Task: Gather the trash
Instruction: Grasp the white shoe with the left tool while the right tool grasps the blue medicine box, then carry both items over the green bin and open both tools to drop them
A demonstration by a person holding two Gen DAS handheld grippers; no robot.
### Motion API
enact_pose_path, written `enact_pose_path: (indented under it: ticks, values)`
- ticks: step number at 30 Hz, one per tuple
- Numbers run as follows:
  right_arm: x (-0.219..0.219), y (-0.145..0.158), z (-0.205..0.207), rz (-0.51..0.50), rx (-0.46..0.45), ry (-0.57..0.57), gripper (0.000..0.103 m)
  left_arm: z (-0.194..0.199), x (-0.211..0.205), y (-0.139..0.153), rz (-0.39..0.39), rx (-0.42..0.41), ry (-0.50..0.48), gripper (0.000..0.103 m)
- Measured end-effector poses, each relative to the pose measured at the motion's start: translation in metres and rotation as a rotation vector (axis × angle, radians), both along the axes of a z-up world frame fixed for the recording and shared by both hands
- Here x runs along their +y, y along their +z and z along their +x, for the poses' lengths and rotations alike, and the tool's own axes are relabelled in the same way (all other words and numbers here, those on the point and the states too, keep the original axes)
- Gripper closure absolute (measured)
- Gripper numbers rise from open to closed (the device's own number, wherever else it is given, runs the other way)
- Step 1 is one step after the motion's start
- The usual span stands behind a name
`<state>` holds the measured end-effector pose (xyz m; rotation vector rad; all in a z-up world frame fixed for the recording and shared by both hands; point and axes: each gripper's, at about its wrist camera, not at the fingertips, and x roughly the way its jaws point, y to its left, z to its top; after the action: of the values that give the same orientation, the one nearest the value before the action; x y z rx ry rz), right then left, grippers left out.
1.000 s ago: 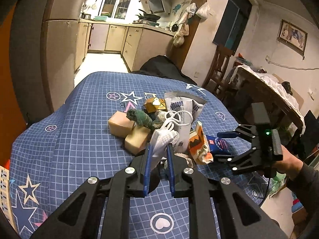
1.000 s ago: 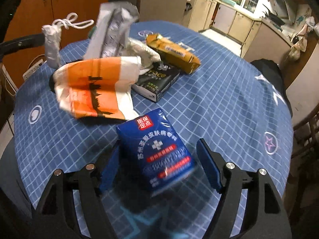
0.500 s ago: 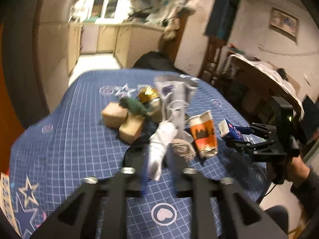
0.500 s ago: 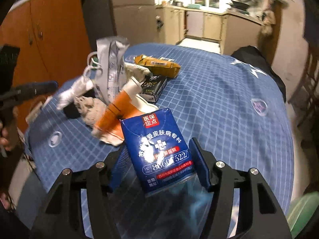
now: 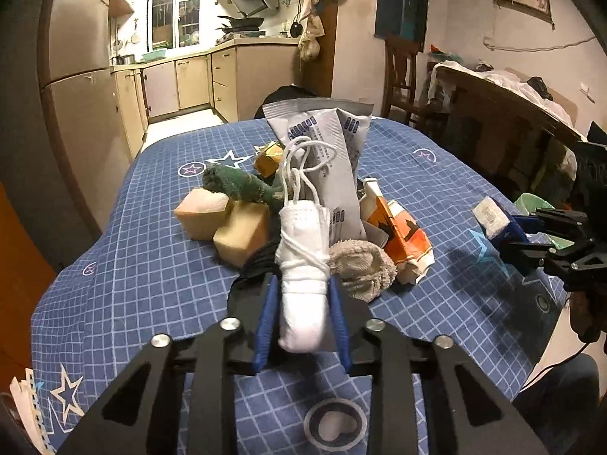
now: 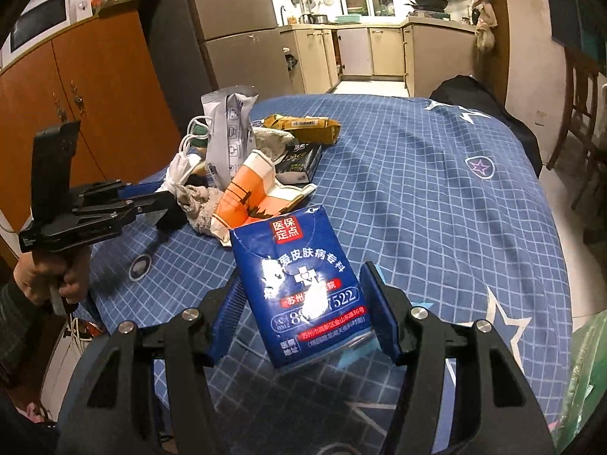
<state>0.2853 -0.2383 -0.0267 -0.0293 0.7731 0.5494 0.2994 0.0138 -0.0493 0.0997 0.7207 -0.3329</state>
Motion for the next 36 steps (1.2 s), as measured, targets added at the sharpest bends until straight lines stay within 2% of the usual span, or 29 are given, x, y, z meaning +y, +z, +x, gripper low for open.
enact_pose_path:
  ticks: [5,10,16,22,26,36]
  values:
    - [-0.011,0.008,-0.008,0.040,-0.022,-0.052,0.045,-0.013,-0.001,0.003,0.005,-0.015,0.017,0.078]
    - [-0.028,0.033,-0.032,0.080,-0.087,-0.146,0.045,-0.049,-0.008,0.032,-0.010,-0.131,0.058,0.078]
    - [-0.053,0.069,-0.063,0.041,-0.193,-0.269,0.045,-0.077,-0.049,0.074,-0.054,-0.235,0.040,0.078]
    - [-0.100,0.099,-0.089,0.020,-0.264,-0.415,0.045,-0.083,-0.134,0.098,-0.110,-0.255,-0.063,0.078]
    - [-0.140,0.109,-0.102,-0.015,-0.274,-0.507,0.045,-0.079,-0.198,0.105,-0.151,-0.239,-0.159,0.078]
    - [-0.253,0.109,-0.115,-0.070,-0.205,-0.727,0.045,-0.063,-0.349,0.102,-0.226,-0.133,-0.354,0.078]
